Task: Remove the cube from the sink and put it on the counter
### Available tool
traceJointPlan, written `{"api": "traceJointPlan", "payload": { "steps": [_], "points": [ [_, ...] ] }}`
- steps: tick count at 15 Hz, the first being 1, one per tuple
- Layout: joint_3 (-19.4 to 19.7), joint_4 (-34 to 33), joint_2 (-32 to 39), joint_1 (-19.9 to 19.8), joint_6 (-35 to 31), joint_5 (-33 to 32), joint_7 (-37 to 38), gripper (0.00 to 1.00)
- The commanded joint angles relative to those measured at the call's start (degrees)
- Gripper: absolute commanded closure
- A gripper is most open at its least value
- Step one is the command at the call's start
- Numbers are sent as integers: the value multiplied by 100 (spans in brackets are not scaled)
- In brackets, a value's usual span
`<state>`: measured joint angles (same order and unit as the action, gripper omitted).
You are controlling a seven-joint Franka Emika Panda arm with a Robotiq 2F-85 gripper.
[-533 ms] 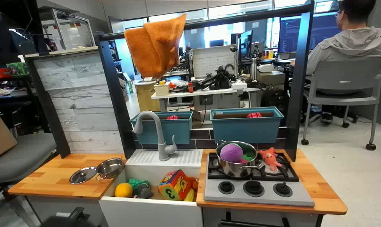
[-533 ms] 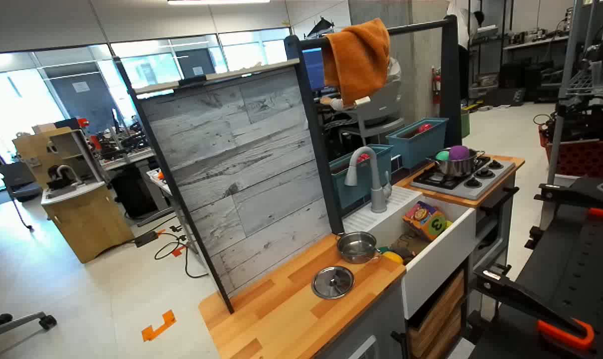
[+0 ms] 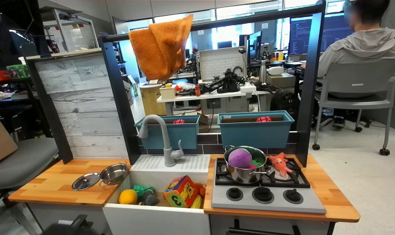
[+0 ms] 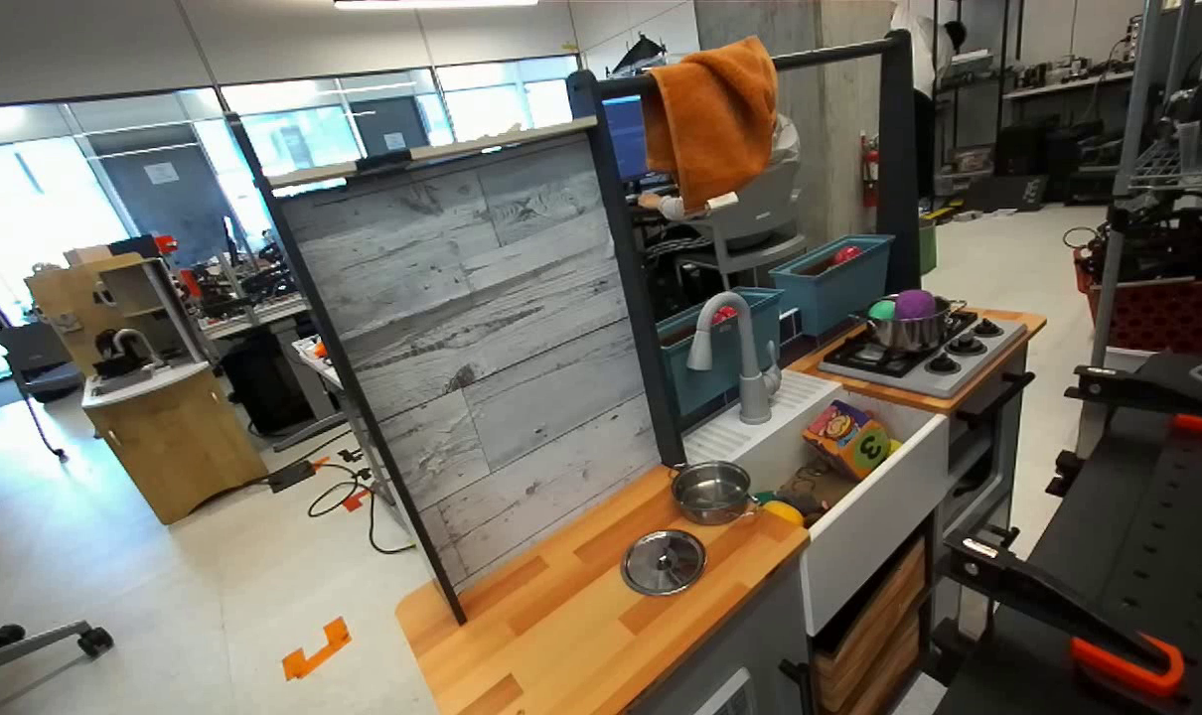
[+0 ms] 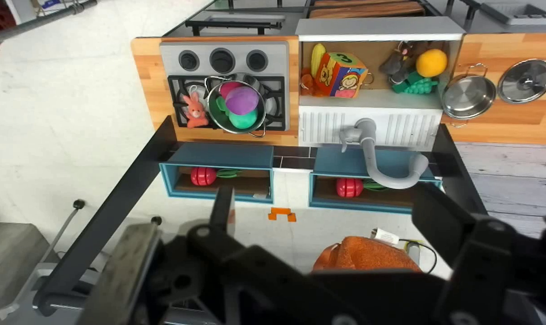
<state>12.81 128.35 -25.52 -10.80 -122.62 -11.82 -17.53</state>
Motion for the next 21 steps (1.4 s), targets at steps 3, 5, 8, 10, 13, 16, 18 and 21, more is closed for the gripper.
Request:
{"api": "traceJointPlan", "payload": {
  "steps": [3,5,8,10,13,16,18,21],
  "points": [
    [311,-408,752,217,-7,241,-791,0],
    [430,-761,1355,325,165,520,-1280,0],
    [501,-1178,2311,386,147,1275,-2031,0],
    [341,-1443,2923,252,106,1686,-2221,0],
    [60,-1680,3733,100,-249,1861,-1969,0],
    [-209,-1842,4427,-38,-719,1965,-1728,0],
    [-364,-1925,4845,-121,-1089,1872,-1518,0],
    [-553,-1925,5328,-242,-1646,1768,-1252,0]
  ]
}}
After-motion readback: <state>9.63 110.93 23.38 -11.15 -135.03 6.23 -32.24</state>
